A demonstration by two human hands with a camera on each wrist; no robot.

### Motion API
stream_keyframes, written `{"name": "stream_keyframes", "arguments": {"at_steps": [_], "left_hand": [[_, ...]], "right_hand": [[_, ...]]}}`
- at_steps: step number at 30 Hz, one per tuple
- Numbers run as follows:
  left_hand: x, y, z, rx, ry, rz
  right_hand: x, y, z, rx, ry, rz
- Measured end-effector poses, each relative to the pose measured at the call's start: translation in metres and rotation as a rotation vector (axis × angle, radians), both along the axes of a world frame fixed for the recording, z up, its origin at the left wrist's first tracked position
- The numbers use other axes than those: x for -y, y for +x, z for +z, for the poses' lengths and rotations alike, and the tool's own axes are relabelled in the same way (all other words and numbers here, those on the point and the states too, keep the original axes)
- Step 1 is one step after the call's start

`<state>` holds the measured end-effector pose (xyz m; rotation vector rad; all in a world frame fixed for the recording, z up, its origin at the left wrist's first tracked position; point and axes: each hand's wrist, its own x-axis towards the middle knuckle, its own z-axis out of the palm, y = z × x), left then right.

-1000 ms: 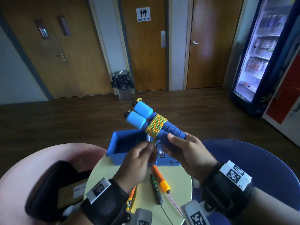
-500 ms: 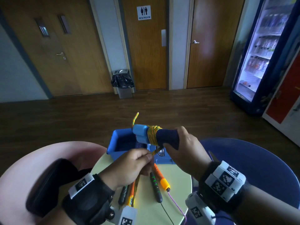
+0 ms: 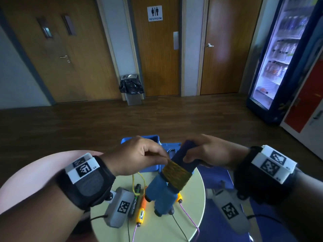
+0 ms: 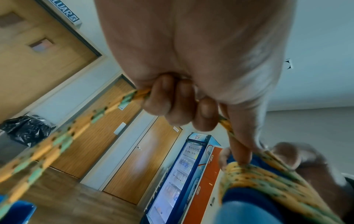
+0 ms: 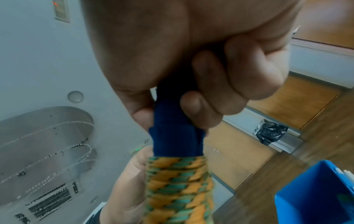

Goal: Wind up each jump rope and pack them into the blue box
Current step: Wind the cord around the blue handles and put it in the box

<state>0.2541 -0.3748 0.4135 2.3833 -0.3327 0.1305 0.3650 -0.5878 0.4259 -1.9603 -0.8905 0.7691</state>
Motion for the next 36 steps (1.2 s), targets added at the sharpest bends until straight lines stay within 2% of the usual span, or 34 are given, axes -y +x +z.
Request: {"name": "stream_keyframes", "arguments": {"at_steps": [3, 8, 16, 19, 20, 21, 22, 23, 24, 25, 26, 27, 28, 29, 30, 31, 32, 36], "left_hand": [[-0.001, 0.004, 0.002, 0.029, -0.012, -0.01], [0.002, 0.01, 0.005, -0.082, -0.09, -0.033], [0.009, 0.013, -0.004, -0.148, -0.275, 0.007], [0.019, 0.011, -0.013, -0.167, -0.51, -0.04], [0.026, 0.011, -0.015, -0.232, -0.583, -0.035], [0.028, 0.012, -0.031, -0.268, -0.746, -0.016], [0.024, 0.009, -0.051, -0.198, -0.822, 0.093], [0.006, 0.02, -0.087, -0.213, -0.933, 0.295], [-0.002, 0.028, -0.123, -0.281, -1.049, 0.436], [-0.006, 0.03, -0.141, -0.354, -1.169, 0.497], [0.001, 0.031, -0.145, -0.354, -1.285, 0.475], [0.016, 0.028, -0.129, -0.364, -1.431, 0.497], [0.035, 0.021, -0.109, -0.363, -1.57, 0.425], [0.049, 0.016, -0.093, -0.336, -1.608, 0.295], [0.071, 0.009, -0.063, -0.317, -1.555, 0.224], [0.078, 0.008, -0.056, -0.275, -1.513, 0.159], [0.08, 0.011, -0.056, -0.222, -1.503, 0.195], [0.083, 0.017, -0.066, 0.007, -1.201, 0.383]], "right_hand": [[0.007, 0.0, 0.008, -0.067, 0.014, 0.017], [0.015, -0.001, 0.013, -0.179, 0.088, 0.01], [0.027, -0.003, 0.011, -0.349, 0.198, 0.002], [0.031, -0.006, 0.005, -0.453, 0.306, 0.006], [0.031, -0.007, 0.003, -0.492, 0.35, 0.003], [0.032, -0.009, 0.002, -0.53, 0.395, -0.004], [0.031, -0.01, 0.0, -0.566, 0.442, -0.015], [0.03, -0.012, -0.003, -0.6, 0.494, -0.034], [0.029, -0.013, -0.004, -0.633, 0.544, -0.057], [0.027, -0.015, -0.006, -0.66, 0.585, -0.079], [0.025, -0.017, -0.006, -0.678, 0.618, -0.094], [0.023, -0.02, -0.007, -0.69, 0.65, -0.104], [0.02, -0.023, -0.008, -0.699, 0.676, -0.117], [0.017, -0.026, -0.009, -0.708, 0.698, -0.138], [0.014, -0.028, -0.012, -0.714, 0.717, -0.163], [0.012, -0.029, -0.014, -0.716, 0.74, -0.181], [0.009, -0.03, -0.017, -0.713, 0.763, -0.196], [0.001, -0.036, -0.021, -0.706, 0.854, -0.252]]}}
